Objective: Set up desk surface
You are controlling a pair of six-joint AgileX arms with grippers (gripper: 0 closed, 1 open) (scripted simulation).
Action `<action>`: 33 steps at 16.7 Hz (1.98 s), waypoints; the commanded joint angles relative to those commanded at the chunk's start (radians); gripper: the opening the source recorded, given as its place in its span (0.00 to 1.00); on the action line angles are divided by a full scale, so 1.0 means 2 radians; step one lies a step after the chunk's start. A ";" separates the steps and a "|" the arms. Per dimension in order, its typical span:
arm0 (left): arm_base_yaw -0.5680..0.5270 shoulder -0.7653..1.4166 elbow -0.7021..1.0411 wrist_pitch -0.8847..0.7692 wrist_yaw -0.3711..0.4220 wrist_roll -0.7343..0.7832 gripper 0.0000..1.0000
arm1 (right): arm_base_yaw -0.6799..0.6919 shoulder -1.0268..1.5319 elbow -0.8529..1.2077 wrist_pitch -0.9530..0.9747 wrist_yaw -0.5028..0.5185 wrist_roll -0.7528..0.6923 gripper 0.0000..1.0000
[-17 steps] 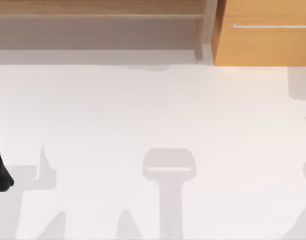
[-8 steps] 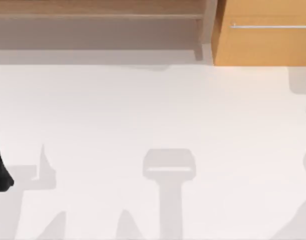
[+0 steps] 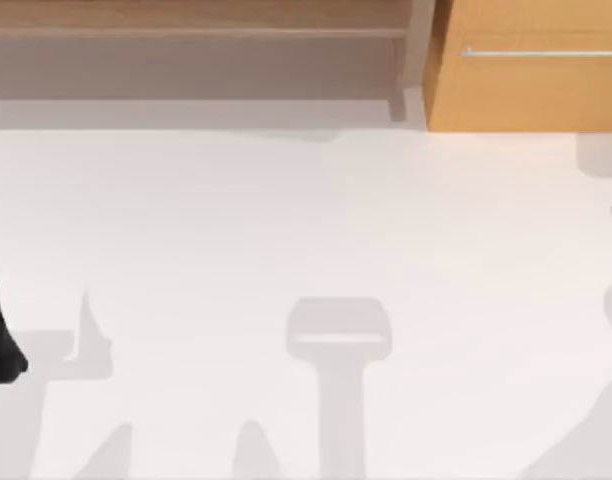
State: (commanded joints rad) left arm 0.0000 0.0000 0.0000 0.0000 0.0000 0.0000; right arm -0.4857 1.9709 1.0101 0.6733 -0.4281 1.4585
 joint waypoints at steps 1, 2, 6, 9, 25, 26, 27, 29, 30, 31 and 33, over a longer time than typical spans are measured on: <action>0.000 0.000 0.000 0.000 0.000 0.000 1.00 | 0.000 0.000 0.000 0.000 0.000 0.000 0.15; 0.000 0.000 0.000 0.000 0.000 0.000 1.00 | 0.000 0.000 0.000 0.000 0.000 0.000 0.23; 0.000 0.000 0.000 0.000 0.000 0.000 1.00 | 0.000 0.000 0.000 0.000 0.000 0.000 0.53; 0.000 0.000 0.000 0.000 0.000 0.000 1.00 | 0.000 0.000 0.000 0.000 0.000 0.000 0.75; 0.000 0.000 0.000 0.000 0.000 0.000 1.00 | -0.008 -0.020 -0.022 0.006 -0.008 -0.002 1.00; 0.000 0.000 0.000 0.000 0.000 0.000 1.00 | -0.011 -0.030 -0.033 0.009 -0.012 -0.003 1.00; 0.000 0.000 0.000 0.000 0.000 0.000 1.00 | -0.016 -0.040 -0.045 0.012 -0.017 -0.005 1.00; 0.000 0.000 0.000 0.000 0.000 0.000 1.00 | -0.025 -0.059 -0.069 0.020 -0.025 -0.008 1.00; 0.000 0.000 0.000 0.000 0.000 0.000 1.00 | -0.029 -0.064 -0.080 0.023 -0.028 -0.009 1.00; 0.000 0.000 0.000 0.000 0.000 0.000 1.00 | -0.032 -0.067 -0.089 0.025 -0.031 -0.010 1.00; 0.000 0.000 0.000 0.000 0.000 0.000 1.00 | -0.034 -0.067 -0.097 0.025 -0.032 -0.011 1.00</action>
